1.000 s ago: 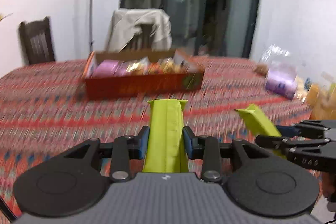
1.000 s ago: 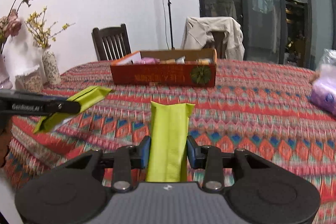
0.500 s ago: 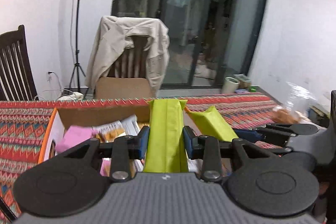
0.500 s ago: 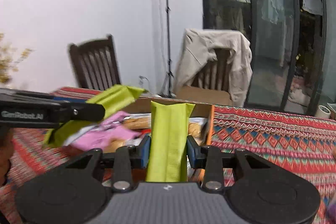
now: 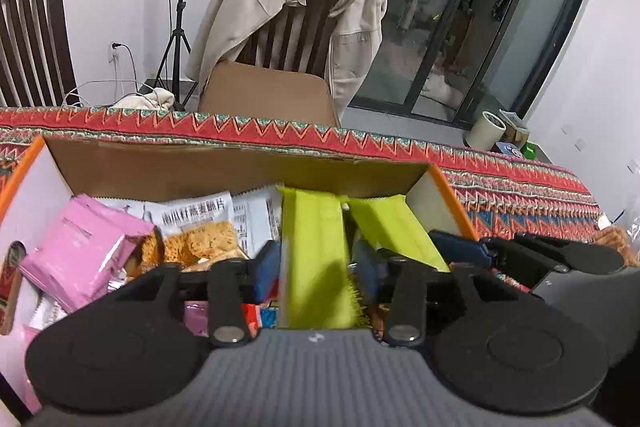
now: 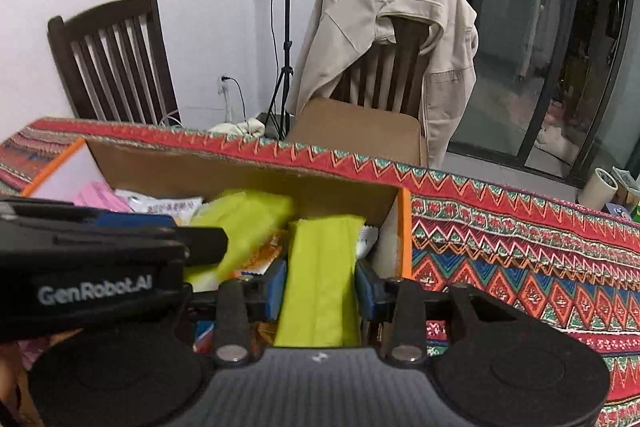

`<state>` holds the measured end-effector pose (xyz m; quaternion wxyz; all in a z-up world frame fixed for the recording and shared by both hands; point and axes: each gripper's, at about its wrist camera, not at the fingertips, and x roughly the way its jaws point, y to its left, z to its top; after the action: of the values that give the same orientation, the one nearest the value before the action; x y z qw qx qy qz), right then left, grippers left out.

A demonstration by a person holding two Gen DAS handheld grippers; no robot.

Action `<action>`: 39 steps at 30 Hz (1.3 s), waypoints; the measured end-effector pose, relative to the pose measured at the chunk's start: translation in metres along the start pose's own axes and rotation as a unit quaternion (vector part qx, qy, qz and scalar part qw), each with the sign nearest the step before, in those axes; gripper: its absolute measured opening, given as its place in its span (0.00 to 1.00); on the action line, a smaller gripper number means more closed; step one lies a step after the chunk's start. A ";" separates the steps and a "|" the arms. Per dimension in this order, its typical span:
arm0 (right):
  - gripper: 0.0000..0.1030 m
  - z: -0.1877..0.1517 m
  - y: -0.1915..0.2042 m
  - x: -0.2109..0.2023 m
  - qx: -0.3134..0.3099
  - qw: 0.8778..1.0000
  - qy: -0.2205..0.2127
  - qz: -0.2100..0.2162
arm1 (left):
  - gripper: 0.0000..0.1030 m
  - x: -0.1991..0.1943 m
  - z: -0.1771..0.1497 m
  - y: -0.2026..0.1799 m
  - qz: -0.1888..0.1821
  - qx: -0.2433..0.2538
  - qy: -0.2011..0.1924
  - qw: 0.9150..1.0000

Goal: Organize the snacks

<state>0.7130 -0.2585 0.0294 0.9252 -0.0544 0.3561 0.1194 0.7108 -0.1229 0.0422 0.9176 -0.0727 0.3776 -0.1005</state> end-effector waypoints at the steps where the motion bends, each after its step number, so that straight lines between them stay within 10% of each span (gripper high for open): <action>1: 0.36 -0.003 0.002 0.002 -0.007 1.000 -0.001 0.000 | 0.54 0.000 -0.001 0.002 0.003 0.001 -0.005 1.000; 18: 0.43 -0.001 0.008 -0.029 -0.035 0.999 -0.026 0.000 | 0.65 -0.062 0.009 0.011 0.023 0.045 -0.030 0.998; 30: 0.78 0.016 0.008 -0.193 -0.030 0.994 -0.100 -0.017 | 0.97 -0.243 -0.003 0.015 0.062 0.083 -0.111 0.989; 39: 0.94 -0.011 0.013 -0.334 -0.024 0.987 -0.152 -0.033 | 1.00 -0.380 -0.061 -0.002 0.060 0.087 -0.168 0.980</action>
<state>0.4625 -0.3091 0.2452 0.9705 -0.0698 0.2059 0.1045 0.4038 -0.0373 0.2571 0.9752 0.0142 0.2114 -0.0642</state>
